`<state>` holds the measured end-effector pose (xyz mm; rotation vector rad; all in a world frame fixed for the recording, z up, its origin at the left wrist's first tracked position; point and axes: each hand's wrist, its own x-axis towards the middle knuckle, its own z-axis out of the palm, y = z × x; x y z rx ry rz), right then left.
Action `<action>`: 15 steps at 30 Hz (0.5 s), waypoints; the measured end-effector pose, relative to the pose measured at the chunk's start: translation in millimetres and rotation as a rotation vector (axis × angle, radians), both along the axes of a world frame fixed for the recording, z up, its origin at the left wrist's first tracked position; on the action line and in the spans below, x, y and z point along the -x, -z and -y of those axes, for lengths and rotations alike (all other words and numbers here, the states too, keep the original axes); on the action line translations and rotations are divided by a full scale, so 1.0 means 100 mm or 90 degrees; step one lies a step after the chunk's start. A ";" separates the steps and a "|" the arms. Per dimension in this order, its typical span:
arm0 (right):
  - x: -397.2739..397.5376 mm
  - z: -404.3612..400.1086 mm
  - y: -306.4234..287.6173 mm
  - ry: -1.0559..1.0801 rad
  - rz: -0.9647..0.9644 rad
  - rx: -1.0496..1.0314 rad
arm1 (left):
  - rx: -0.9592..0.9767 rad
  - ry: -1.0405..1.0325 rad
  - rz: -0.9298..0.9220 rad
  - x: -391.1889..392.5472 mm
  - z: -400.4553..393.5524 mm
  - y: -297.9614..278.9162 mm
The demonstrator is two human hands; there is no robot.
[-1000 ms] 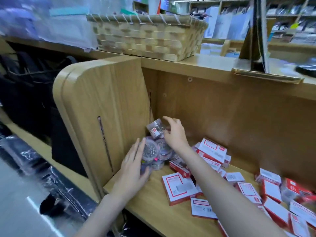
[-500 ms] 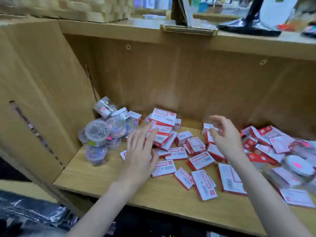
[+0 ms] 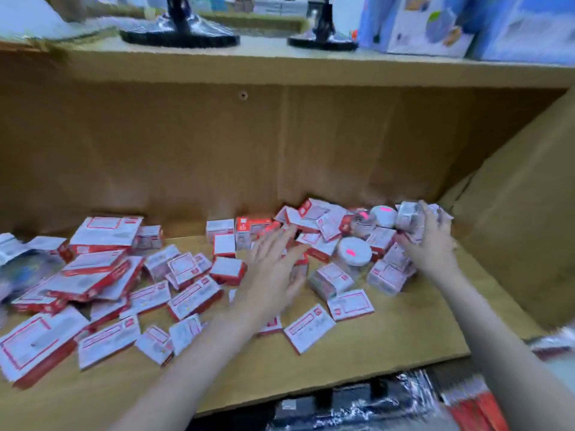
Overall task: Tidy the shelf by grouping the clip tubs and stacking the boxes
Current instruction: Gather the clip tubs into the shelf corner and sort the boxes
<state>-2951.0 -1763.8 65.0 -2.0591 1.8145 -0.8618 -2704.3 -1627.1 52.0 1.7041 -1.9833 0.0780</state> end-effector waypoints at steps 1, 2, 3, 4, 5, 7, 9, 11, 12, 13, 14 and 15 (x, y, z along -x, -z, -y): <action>0.05 0.15 -0.03 -0.044 0.003 -0.017 | -0.025 0.007 -0.011 0.12 0.11 0.00; 0.09 0.28 -0.04 -0.080 -0.002 -0.025 | -0.047 0.011 -0.016 0.23 0.20 0.01; 0.12 0.40 -0.02 -0.102 -0.006 -0.028 | -0.060 0.010 -0.019 0.33 0.28 0.02; 0.14 0.49 0.01 -0.112 0.000 -0.028 | -0.073 0.007 -0.025 0.41 0.34 0.03; 0.17 0.55 0.03 -0.110 0.014 -0.031 | -0.085 0.003 -0.042 0.48 0.40 0.03; 0.24 0.59 0.06 -0.121 0.096 -0.037 | -0.090 -0.016 -0.073 0.59 0.50 0.04; 0.30 0.59 0.02 -0.142 0.244 -0.054 | -0.079 -0.035 -0.069 0.66 0.59 0.07; 0.35 0.63 -0.04 -0.171 0.270 -0.083 | -0.083 -0.054 -0.081 0.73 0.67 0.07; 0.36 0.67 -0.07 -0.186 0.233 -0.091 | -0.099 -0.065 -0.077 0.77 0.71 0.07; 0.34 0.71 -0.09 -0.199 0.211 -0.101 | -0.125 -0.077 -0.065 0.79 0.73 0.07; 0.31 0.75 -0.12 -0.210 0.205 -0.114 | -0.144 -0.083 -0.051 0.82 0.75 0.07; 0.26 0.77 -0.16 -0.215 0.223 -0.129 | -0.155 -0.084 -0.049 0.84 0.75 0.08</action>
